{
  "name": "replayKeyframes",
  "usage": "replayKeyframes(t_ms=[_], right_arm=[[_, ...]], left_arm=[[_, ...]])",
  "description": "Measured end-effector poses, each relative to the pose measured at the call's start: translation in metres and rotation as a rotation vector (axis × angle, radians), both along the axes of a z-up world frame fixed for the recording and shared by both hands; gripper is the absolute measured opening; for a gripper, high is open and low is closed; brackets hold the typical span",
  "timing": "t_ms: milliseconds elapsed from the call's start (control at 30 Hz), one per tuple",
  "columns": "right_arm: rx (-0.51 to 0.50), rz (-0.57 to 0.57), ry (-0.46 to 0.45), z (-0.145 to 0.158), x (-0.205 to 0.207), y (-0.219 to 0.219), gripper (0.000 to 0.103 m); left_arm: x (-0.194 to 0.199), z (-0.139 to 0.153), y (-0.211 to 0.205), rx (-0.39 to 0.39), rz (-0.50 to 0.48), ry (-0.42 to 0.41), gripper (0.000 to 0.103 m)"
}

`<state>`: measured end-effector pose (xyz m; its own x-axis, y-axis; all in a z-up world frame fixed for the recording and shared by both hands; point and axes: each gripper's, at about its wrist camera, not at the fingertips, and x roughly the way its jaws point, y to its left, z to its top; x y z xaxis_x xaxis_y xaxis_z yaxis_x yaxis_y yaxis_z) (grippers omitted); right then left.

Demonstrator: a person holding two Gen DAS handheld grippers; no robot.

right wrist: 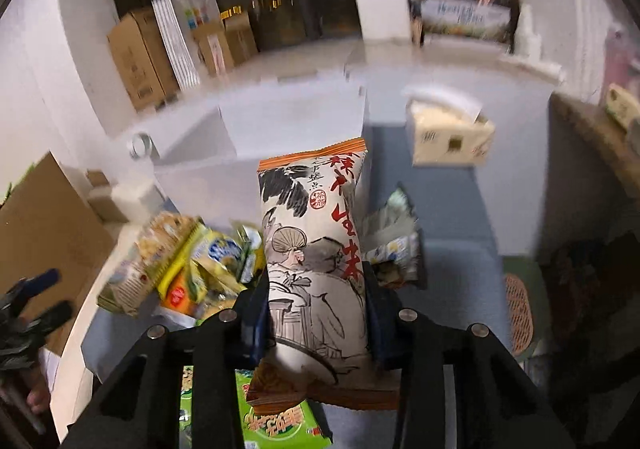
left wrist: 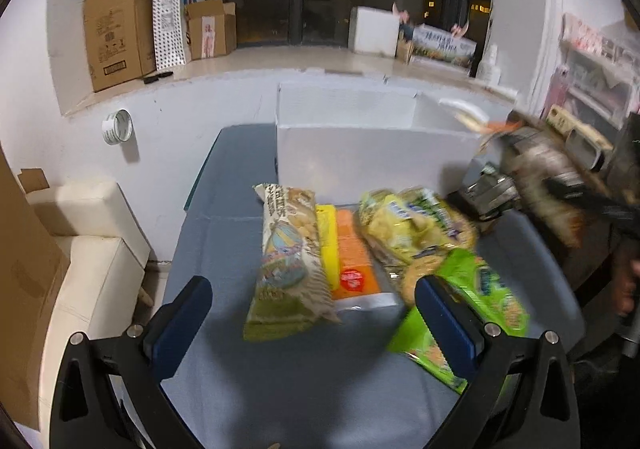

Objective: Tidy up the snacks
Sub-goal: 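Grasp the tall cream biscuit bag with the left gripper while the right grasps the illustrated bag, then lower both held bags into the white box and open both grippers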

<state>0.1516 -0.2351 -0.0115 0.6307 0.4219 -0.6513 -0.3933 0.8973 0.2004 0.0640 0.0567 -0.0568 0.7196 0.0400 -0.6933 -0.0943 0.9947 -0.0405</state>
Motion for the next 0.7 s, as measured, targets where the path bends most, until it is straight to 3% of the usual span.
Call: replayKeyframes(t_ms=[67,333,433,500,567,700], right_arm=[[0.036,-0.002,-0.024,0.008,-0.012,-0.006,0.042],[0.101,-0.042,-0.084,0.021,-0.045,-0.026,0.042],[0.103,-0.044,-0.074,0.017,-0.045,-0.027,0.042],[0.106,-0.039,-0.064,0.014,-0.045,-0.026,0.042],[0.108,-0.030,-0.057,0.012,-0.046,-0.025,0.042],[0.106,-0.014,-0.047,0.007,-0.046,-0.021,0.042]], left_arm=[[0.019,-0.008,0.005,0.018,0.008,0.029,0.103],[0.097,-0.052,0.030,-0.037,-0.002,0.191,0.103],[0.108,-0.063,0.029,0.018,0.014,0.229,0.100],[0.110,-0.067,0.026,0.044,-0.002,0.241,0.050],[0.107,-0.066,0.024,0.028,-0.018,0.227,0.040],[0.094,-0.052,0.016,0.036,-0.040,0.185,0.038]])
